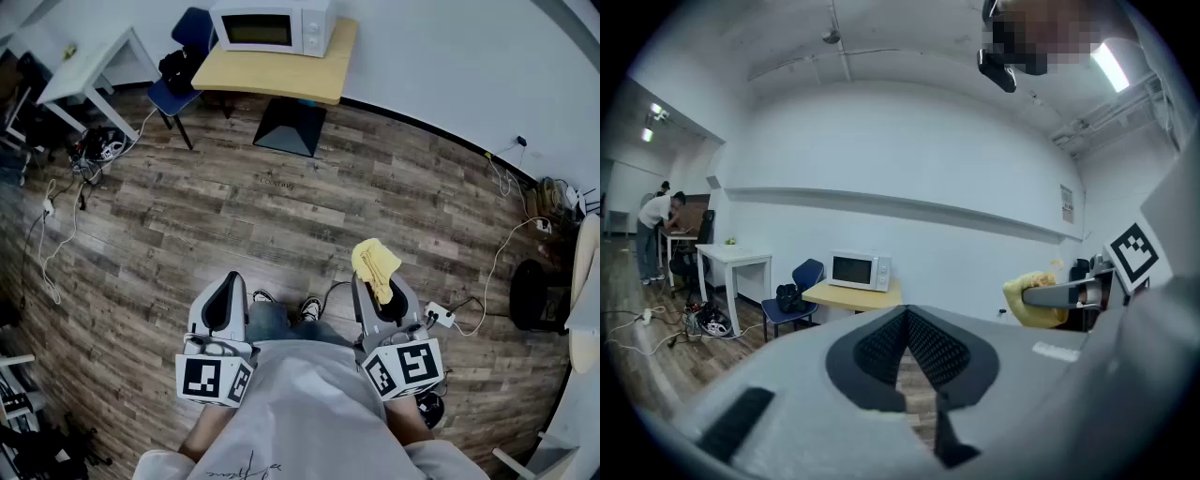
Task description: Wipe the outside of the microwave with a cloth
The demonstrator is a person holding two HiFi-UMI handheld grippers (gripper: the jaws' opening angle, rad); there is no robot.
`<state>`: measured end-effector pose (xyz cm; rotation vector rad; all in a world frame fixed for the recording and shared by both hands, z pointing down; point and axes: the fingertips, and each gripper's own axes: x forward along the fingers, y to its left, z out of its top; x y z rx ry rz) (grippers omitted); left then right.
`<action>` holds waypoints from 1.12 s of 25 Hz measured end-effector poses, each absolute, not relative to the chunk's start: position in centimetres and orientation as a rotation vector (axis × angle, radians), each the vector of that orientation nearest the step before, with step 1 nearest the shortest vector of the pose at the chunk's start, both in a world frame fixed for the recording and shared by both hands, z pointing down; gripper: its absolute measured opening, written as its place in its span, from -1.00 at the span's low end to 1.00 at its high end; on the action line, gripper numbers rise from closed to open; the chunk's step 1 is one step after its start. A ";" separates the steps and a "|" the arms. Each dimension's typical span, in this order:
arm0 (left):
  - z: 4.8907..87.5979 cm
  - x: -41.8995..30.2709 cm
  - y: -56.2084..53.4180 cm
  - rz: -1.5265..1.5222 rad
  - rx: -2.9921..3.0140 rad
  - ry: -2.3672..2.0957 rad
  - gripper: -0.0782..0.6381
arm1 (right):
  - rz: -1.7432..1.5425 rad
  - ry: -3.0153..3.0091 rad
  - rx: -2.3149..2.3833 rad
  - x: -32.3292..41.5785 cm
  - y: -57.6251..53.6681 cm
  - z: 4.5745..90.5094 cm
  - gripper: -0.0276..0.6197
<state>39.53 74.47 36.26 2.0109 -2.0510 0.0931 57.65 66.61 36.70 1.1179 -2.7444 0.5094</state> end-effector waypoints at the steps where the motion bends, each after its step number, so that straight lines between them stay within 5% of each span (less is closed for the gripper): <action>1: 36.4 39.6 74.4 0.097 2.007 -2.050 -0.81 | 0.511 -2.746 1.118 57.8 66.5 36.8 -0.55; 28: 39.8 33.8 62.2 0.156 1.960 -1.912 -0.81 | 0.458 -2.627 1.110 50.4 55.1 38.1 -0.57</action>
